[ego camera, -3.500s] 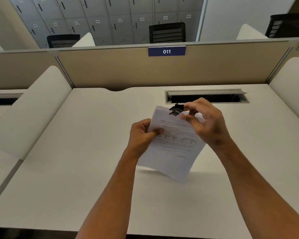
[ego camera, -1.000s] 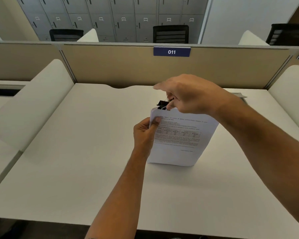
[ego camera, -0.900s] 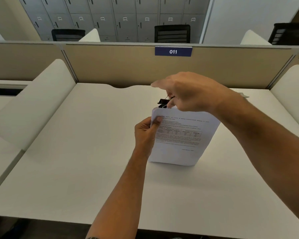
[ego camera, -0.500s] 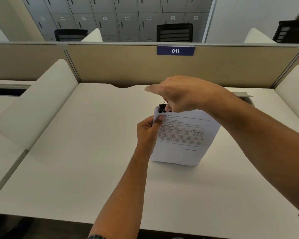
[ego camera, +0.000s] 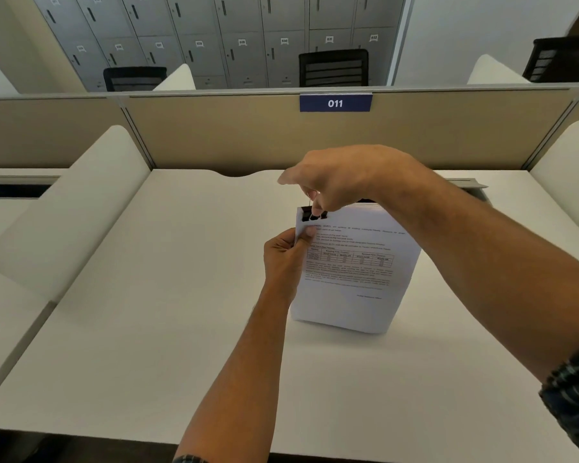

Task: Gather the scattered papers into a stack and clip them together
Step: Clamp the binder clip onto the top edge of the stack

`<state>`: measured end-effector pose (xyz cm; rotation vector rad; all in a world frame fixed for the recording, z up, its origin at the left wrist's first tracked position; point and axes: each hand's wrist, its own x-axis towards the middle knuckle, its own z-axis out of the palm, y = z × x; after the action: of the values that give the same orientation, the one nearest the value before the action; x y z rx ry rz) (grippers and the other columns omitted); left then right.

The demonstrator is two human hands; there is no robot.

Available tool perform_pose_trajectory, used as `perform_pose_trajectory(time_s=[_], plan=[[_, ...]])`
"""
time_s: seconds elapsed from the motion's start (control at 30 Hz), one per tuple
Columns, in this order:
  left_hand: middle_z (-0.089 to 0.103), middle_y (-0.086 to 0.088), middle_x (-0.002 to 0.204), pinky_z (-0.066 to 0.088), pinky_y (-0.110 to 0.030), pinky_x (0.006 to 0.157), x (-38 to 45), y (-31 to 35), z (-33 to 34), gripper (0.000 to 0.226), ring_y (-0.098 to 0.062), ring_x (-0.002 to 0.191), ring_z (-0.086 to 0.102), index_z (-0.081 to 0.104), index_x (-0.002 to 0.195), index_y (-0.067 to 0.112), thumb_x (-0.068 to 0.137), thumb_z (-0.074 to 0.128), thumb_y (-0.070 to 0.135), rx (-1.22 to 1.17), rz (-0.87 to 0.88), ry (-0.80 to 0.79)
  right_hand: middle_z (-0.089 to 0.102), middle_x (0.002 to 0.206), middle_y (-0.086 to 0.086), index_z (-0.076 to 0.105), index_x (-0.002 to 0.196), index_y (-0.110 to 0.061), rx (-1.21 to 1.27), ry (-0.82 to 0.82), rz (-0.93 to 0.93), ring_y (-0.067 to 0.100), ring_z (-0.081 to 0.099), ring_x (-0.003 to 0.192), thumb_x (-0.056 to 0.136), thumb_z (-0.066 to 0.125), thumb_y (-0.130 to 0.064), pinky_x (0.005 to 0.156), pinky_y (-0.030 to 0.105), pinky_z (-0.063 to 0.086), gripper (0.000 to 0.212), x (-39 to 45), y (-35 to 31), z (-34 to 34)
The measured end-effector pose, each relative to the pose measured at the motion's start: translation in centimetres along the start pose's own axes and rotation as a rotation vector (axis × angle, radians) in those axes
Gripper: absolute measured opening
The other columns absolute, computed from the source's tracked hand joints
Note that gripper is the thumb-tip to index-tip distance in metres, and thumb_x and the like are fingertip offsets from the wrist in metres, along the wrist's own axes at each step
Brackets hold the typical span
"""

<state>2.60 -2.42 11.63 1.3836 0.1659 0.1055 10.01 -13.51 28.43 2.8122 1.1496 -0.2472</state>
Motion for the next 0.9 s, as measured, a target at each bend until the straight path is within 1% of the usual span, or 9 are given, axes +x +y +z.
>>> perform_pose_trajectory(time_s=[0.1, 0.23, 0.3, 0.4, 0.5, 0.63, 0.7, 0.8, 0.9], plan=[[0.08, 0.003, 0.088, 0.054, -0.044, 0.08, 0.2, -0.2, 0.0, 0.027, -0.026, 0.085, 0.068, 0.083, 0.077, 0.033, 0.099, 0.069, 0.028, 0.002, 0.003, -0.007, 0.064, 0.096, -0.003, 0.056, 0.129, -0.016, -0.017, -0.011, 0.006, 0.012, 0.06, 0.078, 0.094, 0.077, -0.016, 0.059, 0.025, 0.041, 0.041, 0.1, 0.1, 0.0], [0.079, -0.002, 0.091, 0.055, -0.043, 0.079, 0.5, -0.4, -0.4, 0.021, -0.027, 0.084, 0.069, 0.081, 0.083, 0.027, 0.099, 0.069, 0.032, -0.009, 0.016, -0.023, 0.062, 0.111, -0.01, 0.037, 0.157, -0.027, 0.076, 0.0, 0.021, 0.016, 0.062, 0.096, 0.092, 0.077, -0.045, 0.084, 0.035, 0.052, 0.079, 0.1, 0.8, 0.1], [0.079, -0.006, 0.094, 0.057, -0.041, 0.077, 0.6, -0.4, -0.5, 0.02, -0.026, 0.084, 0.07, 0.08, 0.088, 0.02, 0.099, 0.069, 0.033, -0.013, 0.025, -0.029, 0.061, 0.12, -0.012, 0.028, 0.162, -0.034, 0.169, 0.084, 0.058, 0.015, 0.059, 0.103, 0.09, 0.071, -0.061, 0.088, 0.036, 0.049, 0.088, -0.5, 1.8, 0.6], [0.079, -0.003, 0.09, 0.058, -0.035, 0.073, 0.9, -0.1, -0.8, 0.021, -0.019, 0.08, 0.072, 0.079, 0.091, 0.015, 0.101, 0.066, 0.029, -0.022, 0.021, -0.032, 0.066, 0.133, -0.007, 0.035, 0.161, -0.035, 0.349, 0.276, 0.163, 0.011, 0.063, 0.102, 0.079, 0.06, -0.083, 0.084, 0.031, 0.047, 0.098, -2.5, 4.2, 2.3], [0.077, -0.006, 0.091, 0.056, -0.046, 0.081, 1.2, 0.1, -1.2, 0.023, -0.027, 0.086, 0.07, 0.077, 0.09, 0.012, 0.101, 0.066, 0.029, -0.042, 0.004, -0.034, 0.069, 0.118, -0.012, 0.049, 0.152, -0.032, 0.663, 0.477, 0.327, 0.001, 0.065, 0.099, 0.065, 0.056, -0.098, 0.078, 0.025, 0.049, 0.109, -5.5, 6.9, 5.2], [0.076, 0.0, 0.086, 0.053, -0.041, 0.076, 1.5, 0.4, -1.3, 0.027, -0.022, 0.082, 0.068, 0.075, 0.088, 0.013, 0.098, 0.067, 0.037, -0.034, -0.009, -0.018, 0.076, 0.124, 0.002, 0.056, 0.146, -0.02, 1.275, 0.589, 0.41, 0.017, 0.074, 0.109, 0.06, 0.063, -0.098, 0.101, 0.045, 0.054, 0.117, -8.6, 9.1, 11.8], [0.076, 0.002, 0.084, 0.052, -0.036, 0.073, 1.9, 0.4, -1.1, 0.029, -0.016, 0.078, 0.069, 0.073, 0.089, 0.011, 0.1, 0.065, 0.036, -0.028, -0.012, 0.009, 0.077, 0.122, 0.001, 0.061, 0.139, -0.016, 1.548, 0.593, 0.302, 0.02, 0.072, 0.112, 0.061, 0.067, -0.094, 0.096, 0.042, 0.055, 0.111, -9.3, 8.5, 15.5], [0.077, 0.001, 0.087, 0.055, -0.041, 0.079, 2.6, 0.5, -1.1, 0.026, -0.022, 0.084, 0.07, 0.075, 0.089, 0.015, 0.101, 0.065, 0.036, -0.056, -0.039, 0.045, 0.078, 0.117, 0.001, 0.068, 0.126, -0.015, 1.7, 0.618, 0.252, 0.023, 0.073, 0.109, 0.063, 0.083, -0.077, 0.088, 0.036, 0.061, 0.09, -9.3, 6.7, 20.2], [0.078, -0.001, 0.089, 0.055, -0.046, 0.084, 3.2, 0.6, -1.2, 0.024, -0.026, 0.089, 0.071, 0.076, 0.084, 0.02, 0.1, 0.067, 0.034, -0.102, -0.072, 0.074, 0.08, 0.116, 0.006, 0.082, 0.111, -0.021, 1.711, 0.668, 0.351, 0.032, 0.076, 0.108, 0.073, 0.089, -0.041, 0.083, 0.039, 0.065, 0.043, -8.8, 4.8, 23.6]])
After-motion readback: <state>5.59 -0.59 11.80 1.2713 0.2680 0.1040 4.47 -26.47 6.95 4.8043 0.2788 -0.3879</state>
